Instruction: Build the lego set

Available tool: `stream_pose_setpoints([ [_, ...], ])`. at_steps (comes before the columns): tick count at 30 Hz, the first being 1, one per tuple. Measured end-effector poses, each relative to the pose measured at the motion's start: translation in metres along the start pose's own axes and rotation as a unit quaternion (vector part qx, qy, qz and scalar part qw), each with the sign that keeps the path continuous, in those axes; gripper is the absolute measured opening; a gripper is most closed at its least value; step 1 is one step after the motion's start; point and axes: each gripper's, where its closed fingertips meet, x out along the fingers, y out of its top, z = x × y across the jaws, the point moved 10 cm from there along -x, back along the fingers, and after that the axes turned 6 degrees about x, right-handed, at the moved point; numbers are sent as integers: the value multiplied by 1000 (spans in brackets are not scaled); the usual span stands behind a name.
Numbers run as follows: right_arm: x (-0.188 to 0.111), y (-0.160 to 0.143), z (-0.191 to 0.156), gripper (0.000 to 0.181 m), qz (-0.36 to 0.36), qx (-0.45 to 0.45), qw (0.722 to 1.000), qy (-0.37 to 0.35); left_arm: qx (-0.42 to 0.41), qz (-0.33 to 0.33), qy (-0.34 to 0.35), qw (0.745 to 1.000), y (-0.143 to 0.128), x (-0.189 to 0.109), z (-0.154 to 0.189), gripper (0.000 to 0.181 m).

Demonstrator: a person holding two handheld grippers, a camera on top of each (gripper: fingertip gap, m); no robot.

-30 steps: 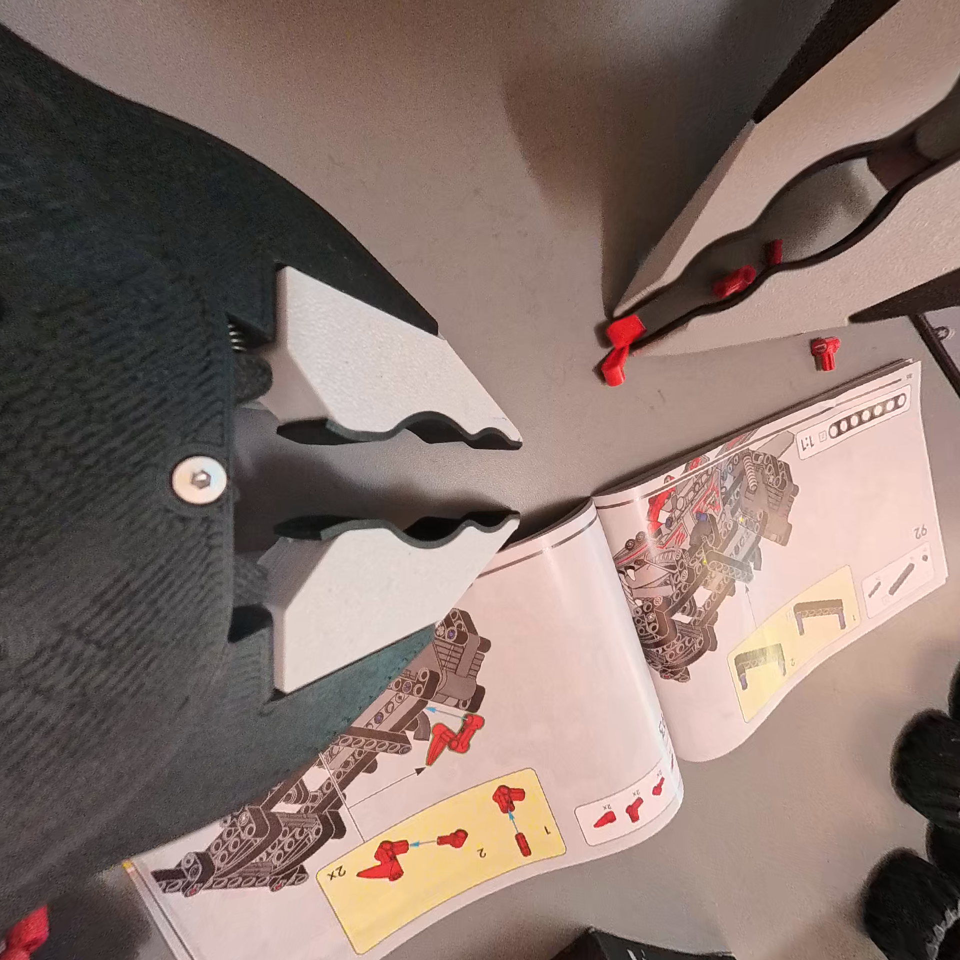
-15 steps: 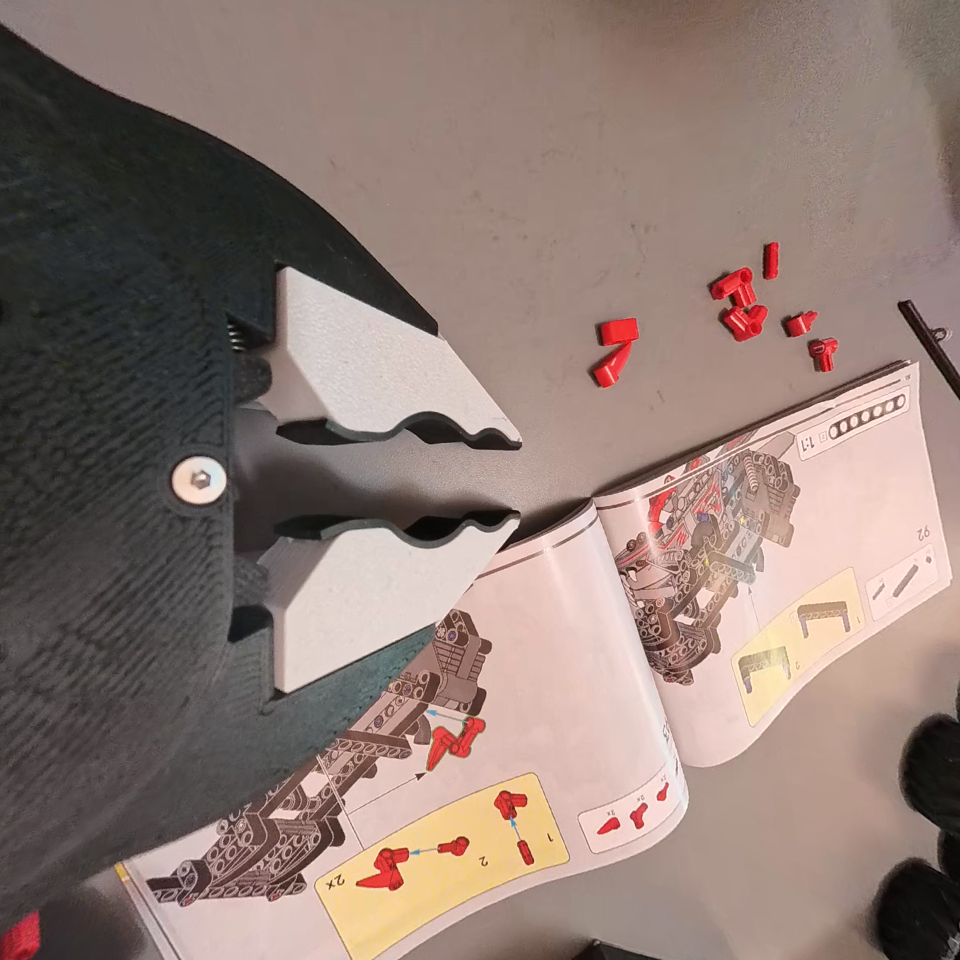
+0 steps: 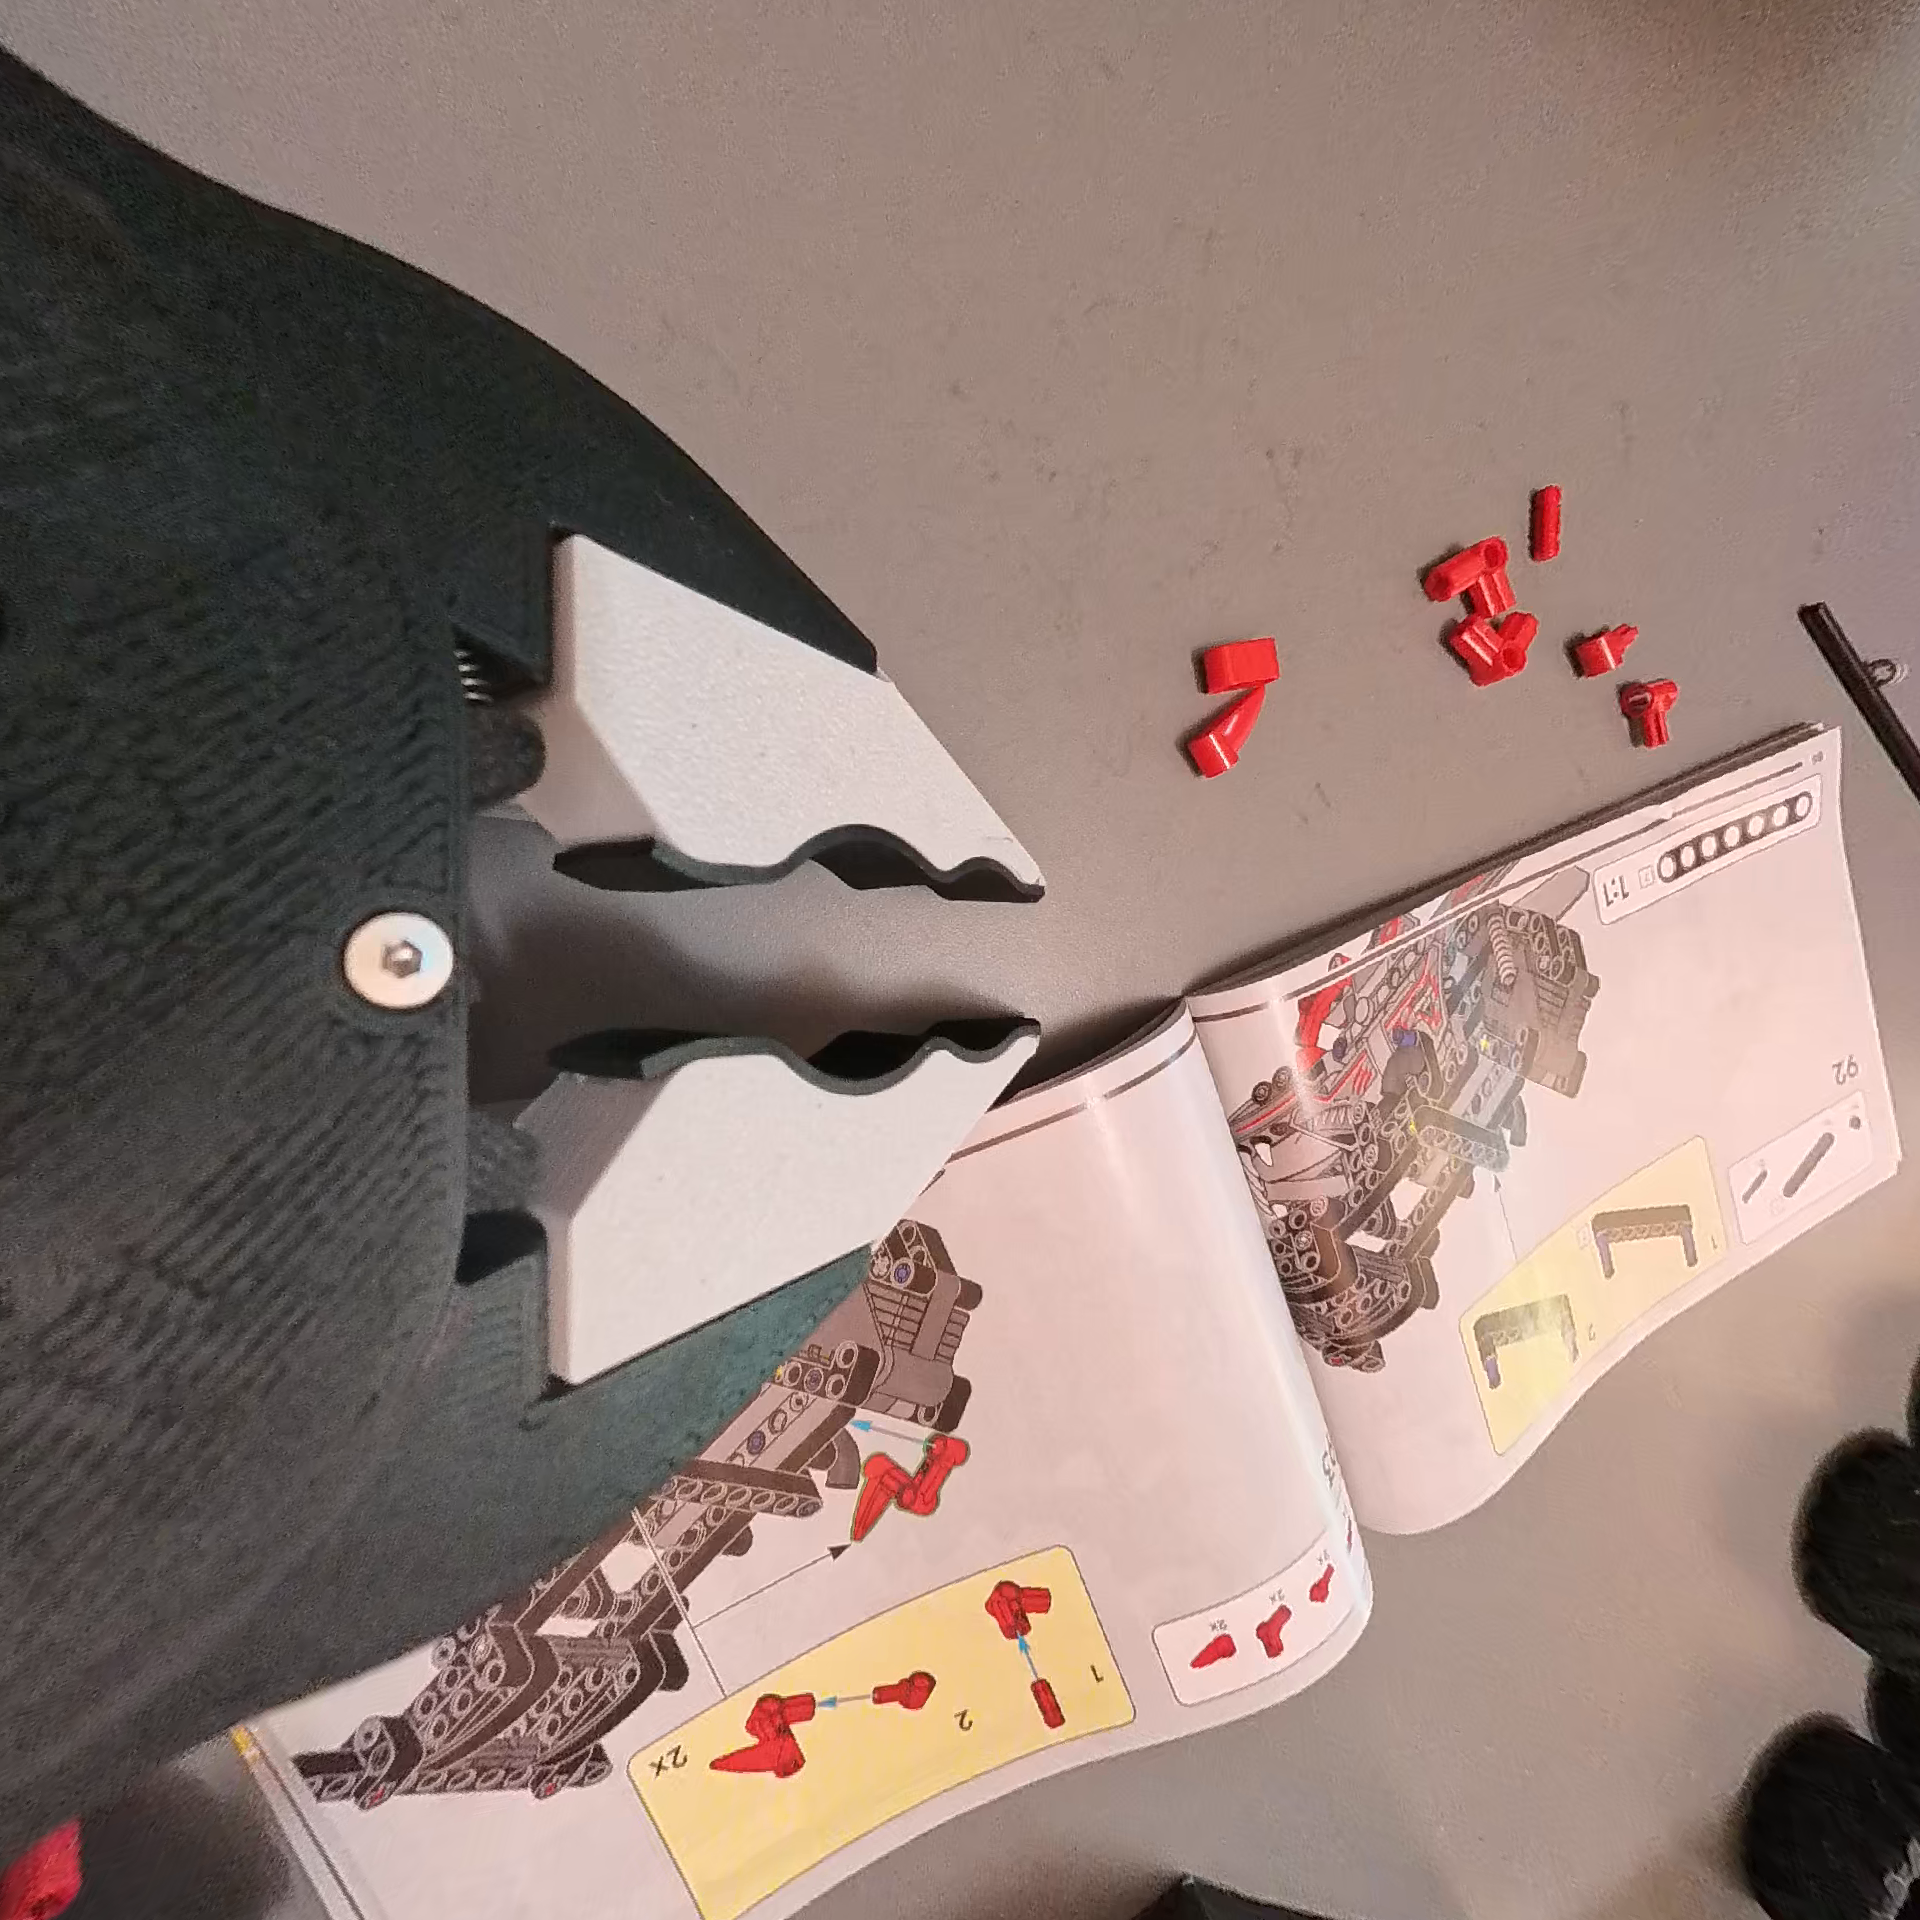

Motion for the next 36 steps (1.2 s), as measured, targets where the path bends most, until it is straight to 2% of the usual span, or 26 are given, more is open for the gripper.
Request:
stream_pose_setpoints([
  [6,0,0,1,22,-1,7,1000,7,7,9,-43,999,11,22,-2,11],
  [9,0,0,1,22,-1,5,1000,5,42,-10,-37,998,8,31,1,13],
  [11,0,0,1,22,-1,3,1000,4,59,0,-20,998,7,31,1,14],
  [19,0,0,1,23,-1,7,1000,7,39,-23,17,999,1,29,3,14],
  [21,0,0,1,23,-1,7,1000,7,42,-5,29,999,6,29,4,14],
  [34,0,0,1,23,-1,9,1000,9,74,-21,16,997,3,34,5,13],
  [35,0,0,1,23,-1,9,1000,9,72,-22,19,997,3,34,5,4],
  [36,0,0,1,23,-1,9,1000,9,69,-22,22,997,3,34,4,2],
])
